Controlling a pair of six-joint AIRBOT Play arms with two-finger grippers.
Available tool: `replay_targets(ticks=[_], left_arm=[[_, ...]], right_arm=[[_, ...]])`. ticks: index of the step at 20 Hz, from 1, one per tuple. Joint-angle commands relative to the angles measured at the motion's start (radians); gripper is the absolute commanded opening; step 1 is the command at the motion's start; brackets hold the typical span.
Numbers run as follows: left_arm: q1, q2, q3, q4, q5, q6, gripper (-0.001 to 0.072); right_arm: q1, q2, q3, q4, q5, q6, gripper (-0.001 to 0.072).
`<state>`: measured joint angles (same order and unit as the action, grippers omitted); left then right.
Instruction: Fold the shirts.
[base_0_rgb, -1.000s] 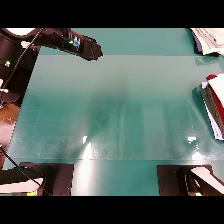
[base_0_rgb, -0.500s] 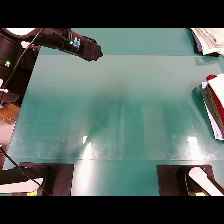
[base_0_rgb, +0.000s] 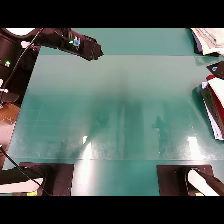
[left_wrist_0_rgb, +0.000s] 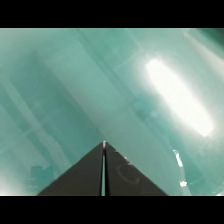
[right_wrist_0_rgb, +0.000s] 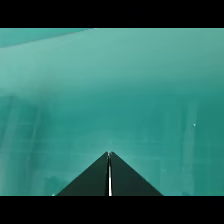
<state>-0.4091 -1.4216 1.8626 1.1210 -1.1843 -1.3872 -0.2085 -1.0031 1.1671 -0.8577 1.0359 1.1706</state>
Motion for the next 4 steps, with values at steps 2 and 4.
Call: replay_targets(ticks=[2,4], left_arm=[[0.0,0.001,0.0,0.0,0.003,0.0,0.0024],[0.0,0.001,0.0,0.0,0.003,0.0,0.0024]], right_arm=[[0.04,0.001,0.0,-0.017,-0.012,-0.001,0.0015],[0.04,0.0,0.0,-0.017,-0.013,-0.001,0.0014]])
